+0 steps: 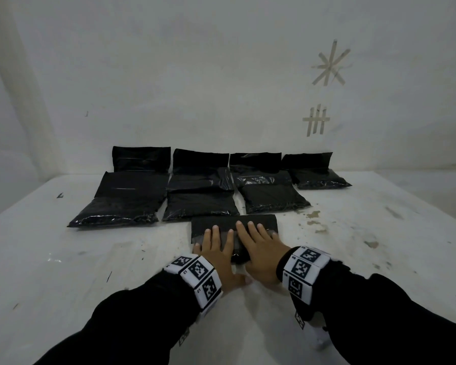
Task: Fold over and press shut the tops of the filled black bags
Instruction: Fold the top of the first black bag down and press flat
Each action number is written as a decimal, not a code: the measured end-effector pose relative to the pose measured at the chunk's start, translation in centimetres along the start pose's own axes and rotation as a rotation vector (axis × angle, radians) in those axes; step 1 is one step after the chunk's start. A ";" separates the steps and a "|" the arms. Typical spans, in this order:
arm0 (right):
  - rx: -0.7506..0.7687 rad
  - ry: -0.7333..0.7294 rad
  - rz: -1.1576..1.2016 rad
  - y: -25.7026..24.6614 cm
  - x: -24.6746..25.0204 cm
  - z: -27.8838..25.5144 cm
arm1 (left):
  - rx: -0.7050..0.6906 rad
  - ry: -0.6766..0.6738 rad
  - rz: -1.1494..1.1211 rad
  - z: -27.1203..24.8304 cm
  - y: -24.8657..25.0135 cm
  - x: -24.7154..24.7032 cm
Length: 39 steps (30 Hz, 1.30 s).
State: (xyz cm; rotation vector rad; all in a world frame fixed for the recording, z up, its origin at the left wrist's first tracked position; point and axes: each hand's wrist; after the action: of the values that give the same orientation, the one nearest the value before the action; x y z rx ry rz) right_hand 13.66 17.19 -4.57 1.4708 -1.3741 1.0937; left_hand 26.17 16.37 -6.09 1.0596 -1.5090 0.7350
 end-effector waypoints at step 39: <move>0.002 0.018 -0.095 0.7 -0.7 -0.3 | 0.013 -0.027 0.019 -0.1 -0.6 0.3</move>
State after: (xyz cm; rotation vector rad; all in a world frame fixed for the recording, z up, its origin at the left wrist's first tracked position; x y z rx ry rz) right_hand 12.88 17.60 -5.12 1.5085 -1.2773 1.0459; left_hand 26.75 16.16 -5.85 1.0697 -1.5408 0.7480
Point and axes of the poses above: each hand's wrist, its own z-axis towards the middle knuckle, its own x-axis out of the back of the hand, y = z × x, and after that the axes turned 3 degrees about -x, right-handed
